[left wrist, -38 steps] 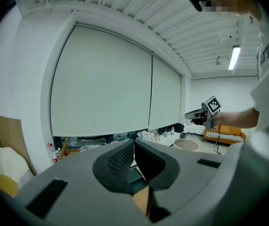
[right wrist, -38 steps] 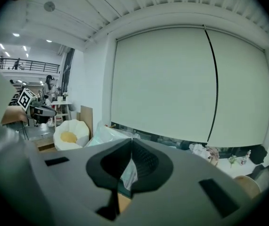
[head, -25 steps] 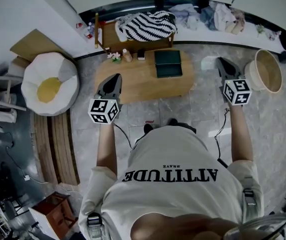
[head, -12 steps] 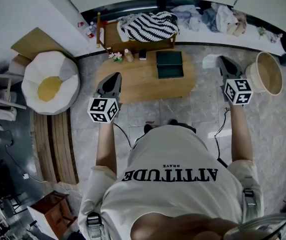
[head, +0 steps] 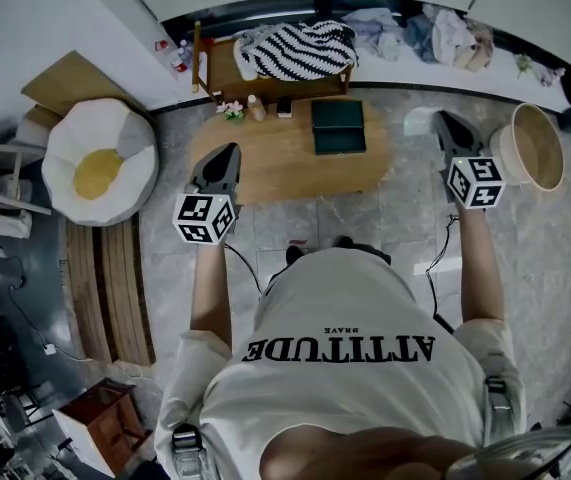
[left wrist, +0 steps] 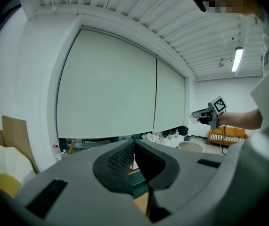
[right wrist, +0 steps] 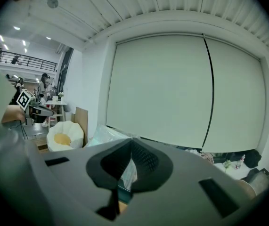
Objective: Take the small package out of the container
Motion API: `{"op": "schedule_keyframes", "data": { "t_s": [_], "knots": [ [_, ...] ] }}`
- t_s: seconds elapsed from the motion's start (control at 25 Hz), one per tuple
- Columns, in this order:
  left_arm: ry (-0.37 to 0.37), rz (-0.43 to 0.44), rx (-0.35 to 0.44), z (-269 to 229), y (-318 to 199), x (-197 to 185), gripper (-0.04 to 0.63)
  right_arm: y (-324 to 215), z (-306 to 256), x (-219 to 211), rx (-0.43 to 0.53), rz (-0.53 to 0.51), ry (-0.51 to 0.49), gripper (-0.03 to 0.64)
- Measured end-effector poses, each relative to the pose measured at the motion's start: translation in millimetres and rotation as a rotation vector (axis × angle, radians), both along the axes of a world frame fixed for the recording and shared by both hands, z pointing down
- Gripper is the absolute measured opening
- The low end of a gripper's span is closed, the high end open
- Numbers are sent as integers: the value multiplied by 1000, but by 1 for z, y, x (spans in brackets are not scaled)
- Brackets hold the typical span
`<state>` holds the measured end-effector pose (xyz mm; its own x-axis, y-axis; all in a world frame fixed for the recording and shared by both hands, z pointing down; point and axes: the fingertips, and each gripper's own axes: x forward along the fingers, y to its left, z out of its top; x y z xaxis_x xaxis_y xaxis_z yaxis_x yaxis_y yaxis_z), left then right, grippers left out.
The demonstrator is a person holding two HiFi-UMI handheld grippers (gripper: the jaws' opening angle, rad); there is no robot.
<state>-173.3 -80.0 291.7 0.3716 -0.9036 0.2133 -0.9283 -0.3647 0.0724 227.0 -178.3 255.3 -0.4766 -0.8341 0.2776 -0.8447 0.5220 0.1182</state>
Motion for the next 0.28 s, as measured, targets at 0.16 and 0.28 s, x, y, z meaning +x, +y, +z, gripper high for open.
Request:
{"op": "schedule_keyframes", "data": {
  "t_s": [0.16, 0.28],
  "knots": [
    [2, -1, 1, 0, -1, -1, 23, 1, -1, -1, 2, -1, 0, 21],
    [3, -2, 2, 0, 0, 0, 23, 4, -2, -1, 3, -1, -1, 21]
  ]
}}
